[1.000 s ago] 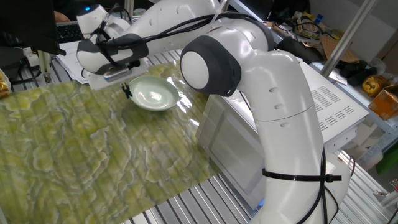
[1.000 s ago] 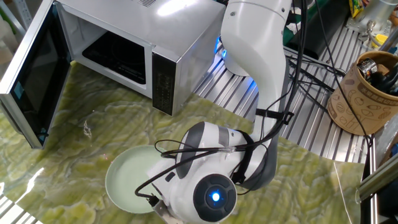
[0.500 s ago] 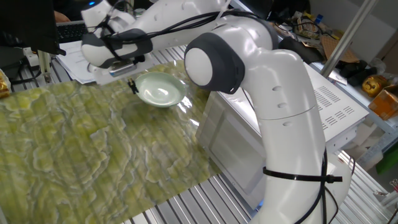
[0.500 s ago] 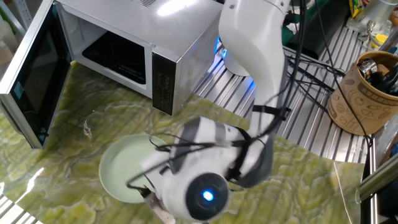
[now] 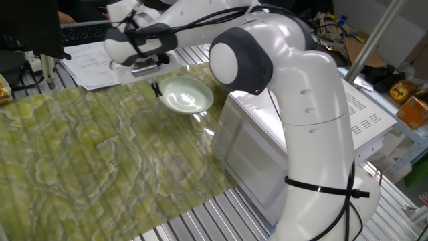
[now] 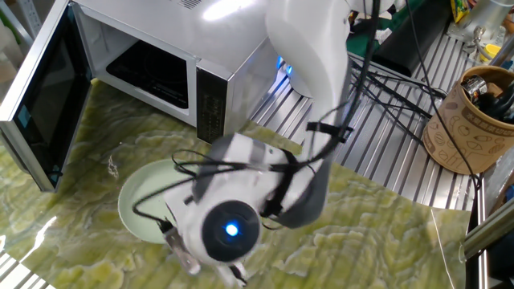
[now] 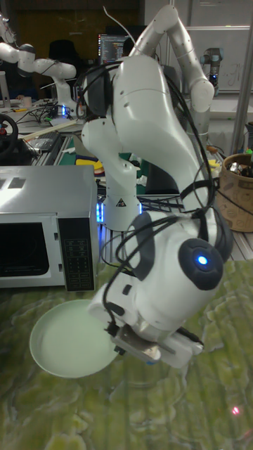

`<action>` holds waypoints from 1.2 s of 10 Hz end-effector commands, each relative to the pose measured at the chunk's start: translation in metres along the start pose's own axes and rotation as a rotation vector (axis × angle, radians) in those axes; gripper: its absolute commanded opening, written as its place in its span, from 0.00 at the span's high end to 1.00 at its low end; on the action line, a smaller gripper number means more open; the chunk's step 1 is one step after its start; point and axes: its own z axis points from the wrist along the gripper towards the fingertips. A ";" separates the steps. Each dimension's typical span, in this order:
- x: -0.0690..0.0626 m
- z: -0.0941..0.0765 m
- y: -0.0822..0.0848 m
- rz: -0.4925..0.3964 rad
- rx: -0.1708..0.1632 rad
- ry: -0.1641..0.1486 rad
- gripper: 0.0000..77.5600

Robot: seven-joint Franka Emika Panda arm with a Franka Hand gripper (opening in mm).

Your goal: Put the bowl into the microwave

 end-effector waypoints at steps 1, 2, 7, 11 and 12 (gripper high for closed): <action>-0.009 0.011 -0.062 0.124 0.043 -0.011 0.98; -0.009 0.014 -0.069 0.135 0.059 -0.024 0.98; -0.009 0.014 -0.069 0.109 0.054 -0.028 0.98; -0.009 0.014 -0.069 0.145 -0.013 -0.002 0.98; -0.009 0.014 -0.069 0.162 -0.024 -0.001 0.98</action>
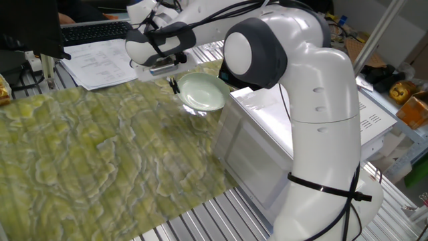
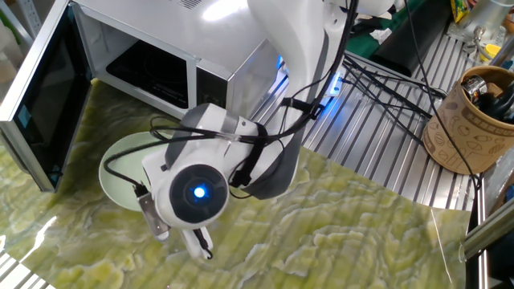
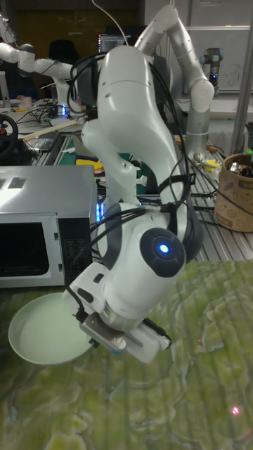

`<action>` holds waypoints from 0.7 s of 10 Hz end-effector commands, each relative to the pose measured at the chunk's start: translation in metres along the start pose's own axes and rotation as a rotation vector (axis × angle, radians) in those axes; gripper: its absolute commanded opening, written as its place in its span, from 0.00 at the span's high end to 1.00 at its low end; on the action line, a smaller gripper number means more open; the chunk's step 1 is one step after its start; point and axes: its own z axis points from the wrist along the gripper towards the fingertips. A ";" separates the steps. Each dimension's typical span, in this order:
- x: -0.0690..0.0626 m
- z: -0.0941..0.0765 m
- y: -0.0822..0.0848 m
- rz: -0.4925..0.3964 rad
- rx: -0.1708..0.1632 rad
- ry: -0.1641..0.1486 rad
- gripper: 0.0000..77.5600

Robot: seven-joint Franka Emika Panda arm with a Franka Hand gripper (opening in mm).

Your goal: Put the bowl into the microwave

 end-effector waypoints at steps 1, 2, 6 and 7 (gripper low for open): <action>-0.001 -0.002 -0.001 0.037 -0.019 0.005 0.98; 0.001 -0.001 -0.001 0.037 -0.016 0.003 0.98; -0.016 -0.002 -0.035 0.005 0.027 -0.010 0.98; -0.019 0.000 -0.040 0.006 0.028 -0.008 0.98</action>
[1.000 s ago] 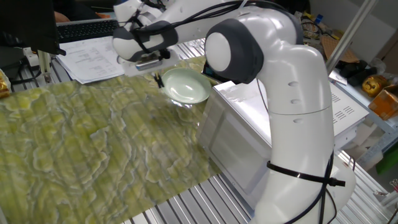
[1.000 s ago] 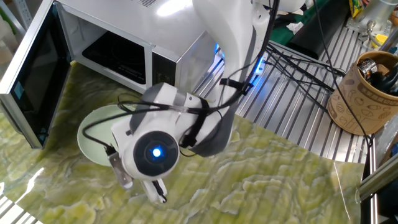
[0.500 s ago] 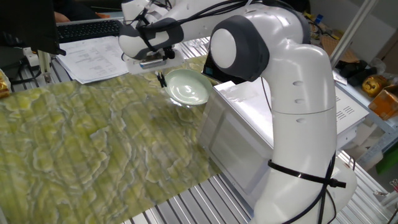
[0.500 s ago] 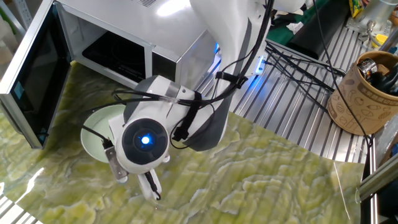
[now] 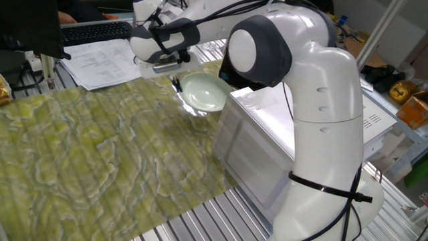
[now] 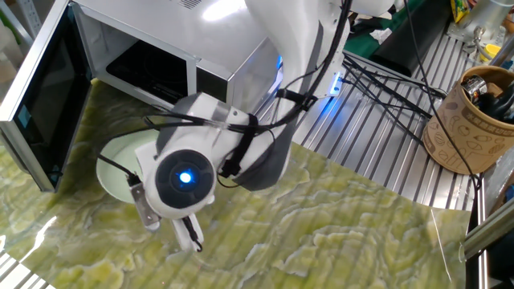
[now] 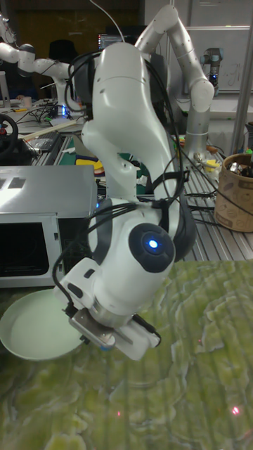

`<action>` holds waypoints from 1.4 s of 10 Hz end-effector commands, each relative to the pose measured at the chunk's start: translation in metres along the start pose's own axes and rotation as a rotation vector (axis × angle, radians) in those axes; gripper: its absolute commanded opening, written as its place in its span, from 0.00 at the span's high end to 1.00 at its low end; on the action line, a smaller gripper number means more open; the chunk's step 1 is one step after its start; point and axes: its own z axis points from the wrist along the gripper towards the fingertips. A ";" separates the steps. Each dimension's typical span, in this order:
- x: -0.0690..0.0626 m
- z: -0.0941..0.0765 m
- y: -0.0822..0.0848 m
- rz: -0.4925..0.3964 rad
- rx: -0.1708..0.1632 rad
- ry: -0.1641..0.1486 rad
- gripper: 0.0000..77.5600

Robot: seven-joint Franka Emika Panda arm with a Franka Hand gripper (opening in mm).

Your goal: Put the bowl into the microwave

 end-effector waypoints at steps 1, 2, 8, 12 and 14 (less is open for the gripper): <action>-0.022 0.009 -0.043 -0.008 0.018 0.021 0.98; -0.025 0.017 -0.062 -0.013 0.015 0.024 0.98; -0.029 0.040 -0.124 0.136 -0.015 0.078 0.98; -0.026 0.046 -0.132 0.138 -0.050 0.094 0.98; -0.026 0.046 -0.132 0.200 -0.059 0.102 0.98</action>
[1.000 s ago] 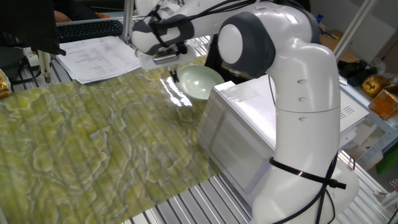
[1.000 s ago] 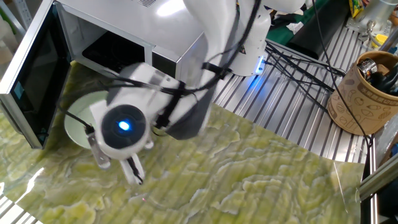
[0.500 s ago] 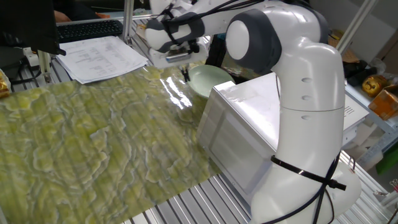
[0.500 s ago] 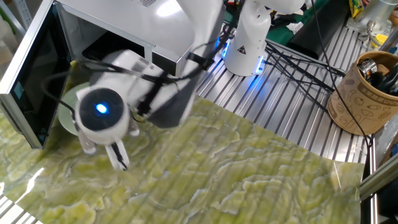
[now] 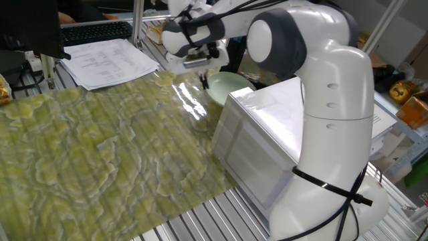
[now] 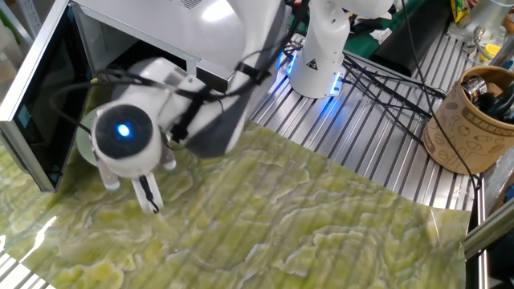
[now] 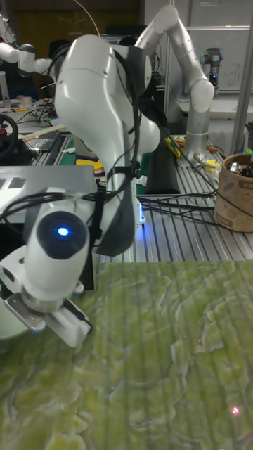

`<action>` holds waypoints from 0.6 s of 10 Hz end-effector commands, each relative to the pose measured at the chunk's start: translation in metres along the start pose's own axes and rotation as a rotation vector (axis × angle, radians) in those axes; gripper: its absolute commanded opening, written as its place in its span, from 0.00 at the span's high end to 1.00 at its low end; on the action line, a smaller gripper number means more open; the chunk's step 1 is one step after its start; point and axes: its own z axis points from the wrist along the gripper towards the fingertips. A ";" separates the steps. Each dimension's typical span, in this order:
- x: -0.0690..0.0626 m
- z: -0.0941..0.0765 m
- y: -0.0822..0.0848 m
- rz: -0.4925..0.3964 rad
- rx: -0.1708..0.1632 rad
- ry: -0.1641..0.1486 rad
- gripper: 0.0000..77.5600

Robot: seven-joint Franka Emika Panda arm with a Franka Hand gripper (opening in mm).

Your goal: Put the bowl into the microwave

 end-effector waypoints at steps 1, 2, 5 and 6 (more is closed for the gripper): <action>-0.004 0.010 -0.035 0.163 -0.058 0.050 0.98; -0.004 0.010 -0.035 0.201 -0.069 0.061 0.98; -0.004 0.010 -0.035 0.253 -0.075 0.076 0.98; -0.004 0.010 -0.035 0.263 -0.057 0.070 0.98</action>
